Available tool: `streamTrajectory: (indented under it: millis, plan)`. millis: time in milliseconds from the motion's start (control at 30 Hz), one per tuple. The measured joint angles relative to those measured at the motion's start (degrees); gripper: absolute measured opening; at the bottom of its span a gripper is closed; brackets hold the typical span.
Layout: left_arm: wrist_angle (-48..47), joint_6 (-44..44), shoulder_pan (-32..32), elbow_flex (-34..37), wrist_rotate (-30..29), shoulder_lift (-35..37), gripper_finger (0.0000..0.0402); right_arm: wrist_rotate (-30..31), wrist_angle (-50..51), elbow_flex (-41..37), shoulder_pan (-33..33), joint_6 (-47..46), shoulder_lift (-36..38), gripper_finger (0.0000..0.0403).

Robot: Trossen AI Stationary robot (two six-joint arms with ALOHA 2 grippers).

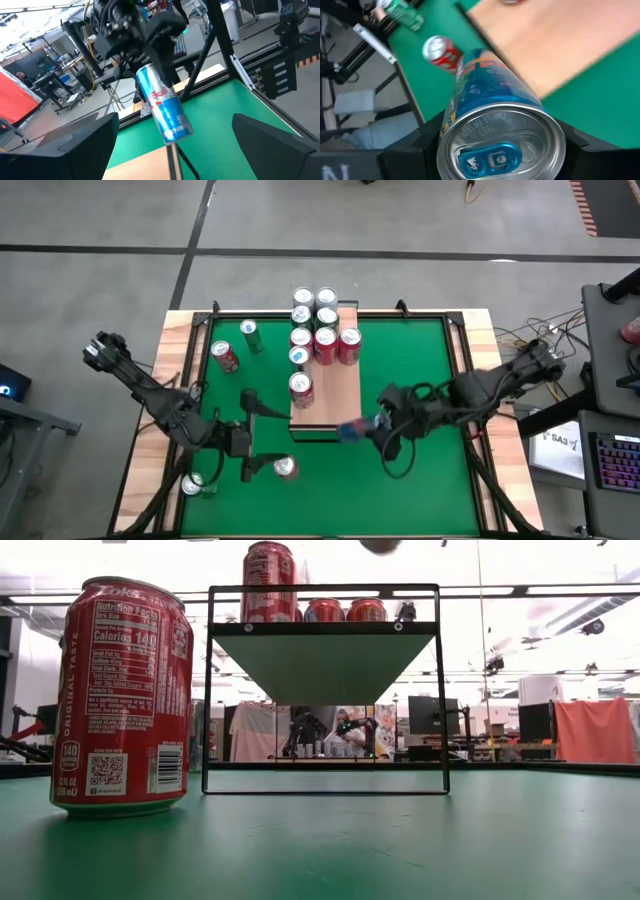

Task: Place canned beverage on shelf
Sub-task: Put the blue can on the shelf

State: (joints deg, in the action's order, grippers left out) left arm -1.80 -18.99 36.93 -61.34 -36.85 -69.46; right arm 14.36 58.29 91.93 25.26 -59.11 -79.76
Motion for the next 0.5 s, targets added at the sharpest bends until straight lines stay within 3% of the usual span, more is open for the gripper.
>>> streamTrajectory:
  millis: [233,500]
  plan:
    - [7.67,0.04,-0.02,0.0,0.01,-6.54,0.0373,6.78,0.12,11.73,2.93,3.49,-10.36,0.0223]
    - [10.79,2.72,0.0,-0.79,-2.04,-13.39,0.0373,8.17,4.46,24.0,2.88,3.7,-21.34,0.0223]
